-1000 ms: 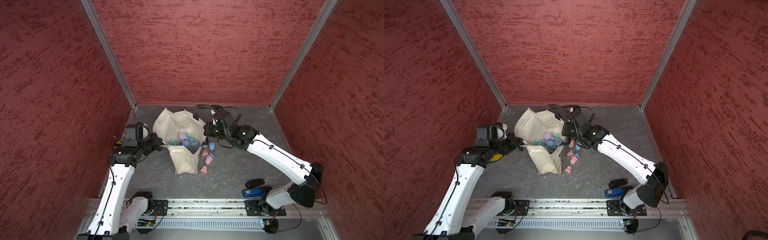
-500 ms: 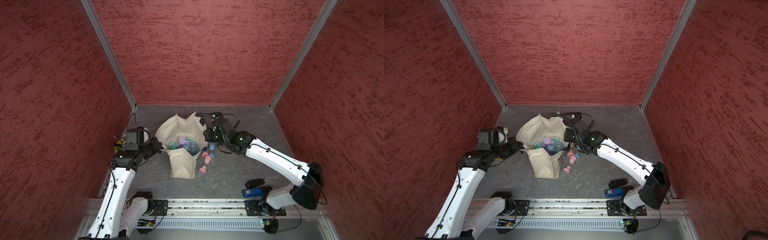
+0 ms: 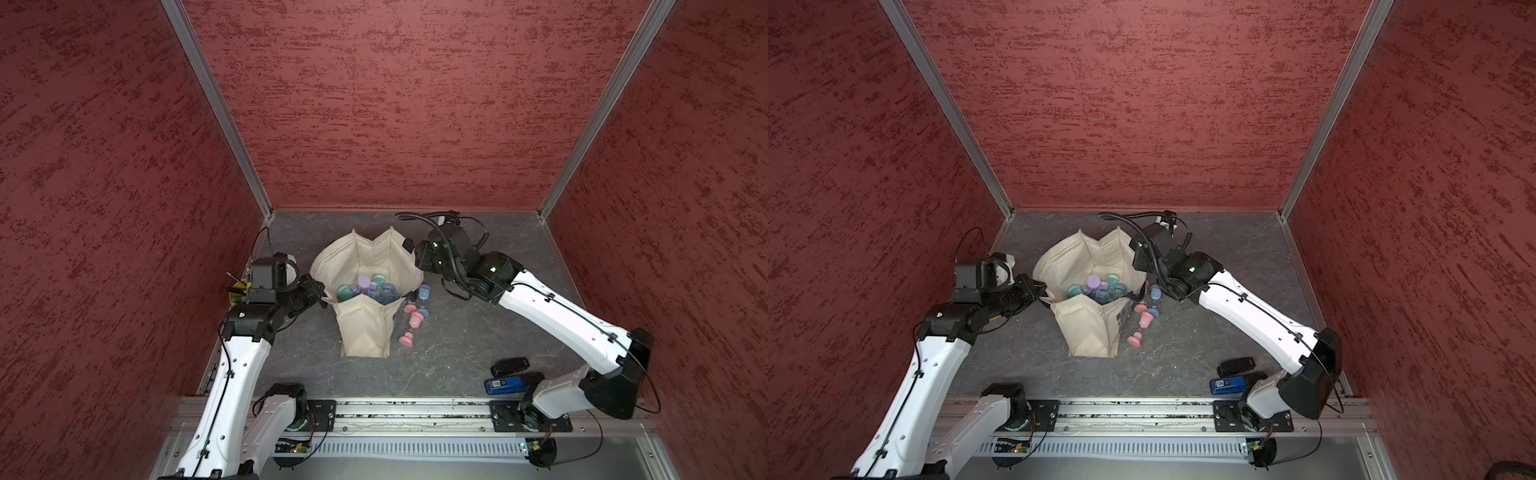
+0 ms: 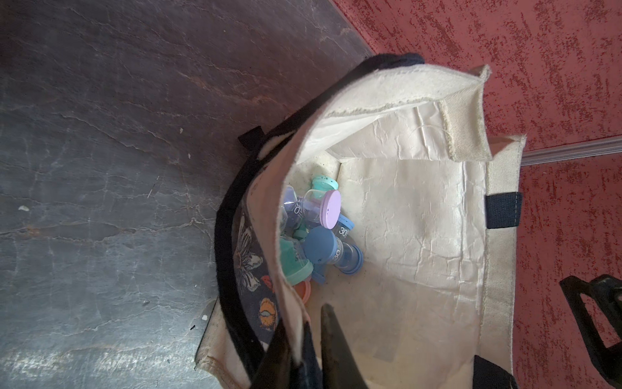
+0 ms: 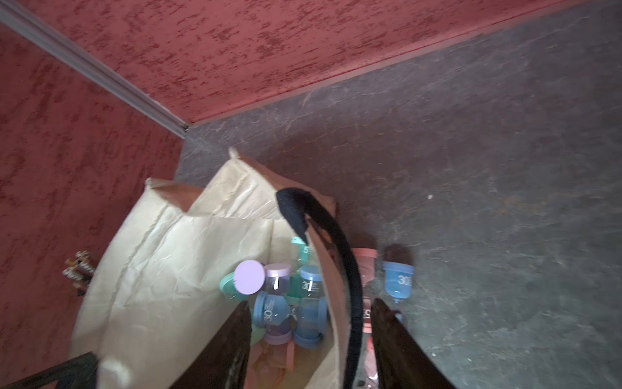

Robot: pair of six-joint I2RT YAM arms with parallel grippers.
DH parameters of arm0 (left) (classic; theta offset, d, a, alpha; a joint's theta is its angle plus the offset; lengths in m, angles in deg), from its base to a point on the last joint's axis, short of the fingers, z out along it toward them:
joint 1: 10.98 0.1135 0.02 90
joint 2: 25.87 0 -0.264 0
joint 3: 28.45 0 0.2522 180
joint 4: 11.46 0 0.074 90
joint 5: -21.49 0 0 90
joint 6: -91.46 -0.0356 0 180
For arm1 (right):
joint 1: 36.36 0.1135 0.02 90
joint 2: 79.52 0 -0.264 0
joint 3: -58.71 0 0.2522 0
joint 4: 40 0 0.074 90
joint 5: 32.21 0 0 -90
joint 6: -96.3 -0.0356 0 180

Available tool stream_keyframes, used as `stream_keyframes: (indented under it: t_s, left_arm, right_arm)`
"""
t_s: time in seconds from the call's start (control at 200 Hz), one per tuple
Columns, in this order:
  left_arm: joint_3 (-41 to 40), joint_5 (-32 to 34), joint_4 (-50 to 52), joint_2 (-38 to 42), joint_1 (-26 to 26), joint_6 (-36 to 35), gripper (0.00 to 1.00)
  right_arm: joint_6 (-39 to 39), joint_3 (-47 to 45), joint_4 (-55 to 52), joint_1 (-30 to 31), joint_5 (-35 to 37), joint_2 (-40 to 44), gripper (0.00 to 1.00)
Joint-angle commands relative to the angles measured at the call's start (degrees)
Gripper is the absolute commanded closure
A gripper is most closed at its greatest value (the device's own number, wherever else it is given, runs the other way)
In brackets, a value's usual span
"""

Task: Put the hourglass into the canvas bag
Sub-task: Adjust the canvas bag at the center of the board, then adjust the hourglass at the center of the board.

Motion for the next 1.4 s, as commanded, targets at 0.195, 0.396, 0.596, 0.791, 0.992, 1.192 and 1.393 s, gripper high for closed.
stream_keyframes:
  t_s: [0.195, 0.396, 0.596, 0.791, 0.992, 1.192, 1.393]
  left_arm:
    - [-1.07, -1.55, -0.46, 0.98, 0.77, 0.08, 1.0]
    - [-1.07, -2.08, -0.19, 1.44, 0.77, 0.18, 1.0]
    - [-1.15, -2.08, 0.0, 1.7, 0.95, 0.2, 1.0]
    - [-2.68, -2.35, -0.28, 2.19, 0.95, 1.04, 1.0]
    - [-2.3, -2.44, -0.08, 2.56, 1.19, 0.87, 1.0]
    - [-2.29, -2.61, 0.16, 2.68, 1.74, 0.65, 1.0]
    - [-2.47, -2.96, 0.16, 2.85, 2.0, 0.52, 1.0]
  right_arm:
    - [-2.6, -10.72, -0.26, -10.03, -5.53, 3.92, 0.42]
    - [-2.77, -20.95, 8.45, -12.42, -14.53, 2.46, 0.41]
    - [-2.42, -25.09, 13.57, -12.46, -18.76, -2.37, 0.37]
    - [-1.95, -25.23, 15.85, -12.48, -20.56, -6.06, 0.36]
    - [-1.53, -24.43, 17.84, -12.45, -23.1, -10.57, 0.35]
    - [-1.68, -22.87, 19.06, -12.54, -23.82, -13.62, 0.32]
    - [-1.46, -21.83, 19.68, -12.53, -23.57, -15.61, 0.27]
